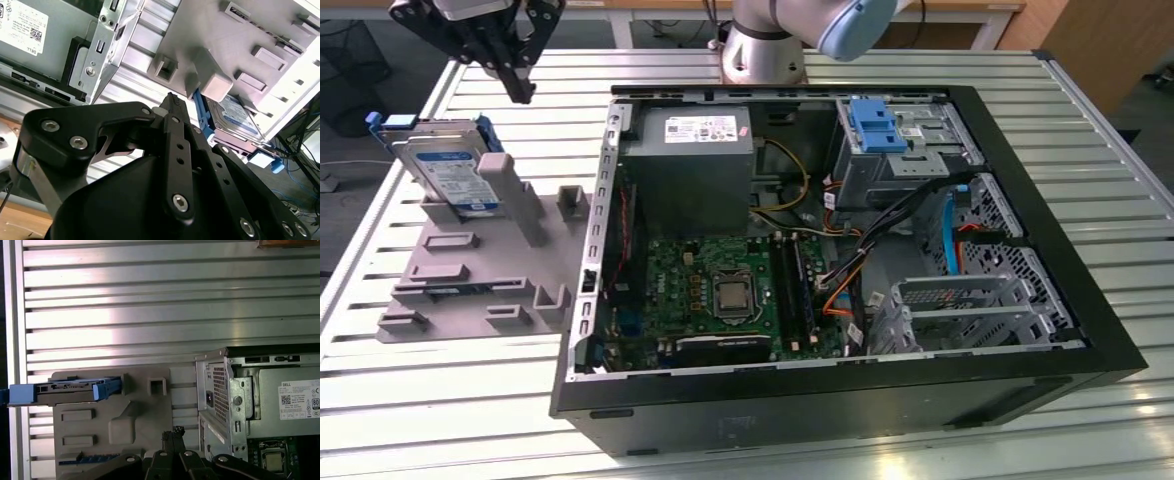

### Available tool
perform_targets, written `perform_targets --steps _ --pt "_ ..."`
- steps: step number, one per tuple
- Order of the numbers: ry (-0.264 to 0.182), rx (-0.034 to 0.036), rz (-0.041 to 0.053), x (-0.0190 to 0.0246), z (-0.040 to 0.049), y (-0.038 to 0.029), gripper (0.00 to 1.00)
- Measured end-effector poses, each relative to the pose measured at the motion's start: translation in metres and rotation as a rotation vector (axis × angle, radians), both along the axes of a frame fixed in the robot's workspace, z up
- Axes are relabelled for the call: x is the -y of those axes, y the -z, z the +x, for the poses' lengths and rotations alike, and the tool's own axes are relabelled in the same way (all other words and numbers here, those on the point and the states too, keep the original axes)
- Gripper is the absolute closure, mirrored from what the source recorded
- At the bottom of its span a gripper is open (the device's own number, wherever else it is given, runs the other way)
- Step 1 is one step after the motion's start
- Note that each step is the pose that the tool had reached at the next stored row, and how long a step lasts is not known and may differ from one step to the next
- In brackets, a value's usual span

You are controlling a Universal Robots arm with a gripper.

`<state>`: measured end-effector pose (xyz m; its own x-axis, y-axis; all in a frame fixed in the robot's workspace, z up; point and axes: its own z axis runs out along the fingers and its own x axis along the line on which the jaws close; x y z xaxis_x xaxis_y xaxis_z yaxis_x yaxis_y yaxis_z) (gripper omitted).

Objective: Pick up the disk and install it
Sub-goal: 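Reach for the disk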

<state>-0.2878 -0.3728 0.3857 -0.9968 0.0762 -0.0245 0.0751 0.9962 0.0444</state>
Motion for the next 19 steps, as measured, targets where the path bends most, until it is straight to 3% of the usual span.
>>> perform_targets --steps 19 --pt "0.000 0.0000 0.0000 0.0000 -0.0100 0.0015 0.89"
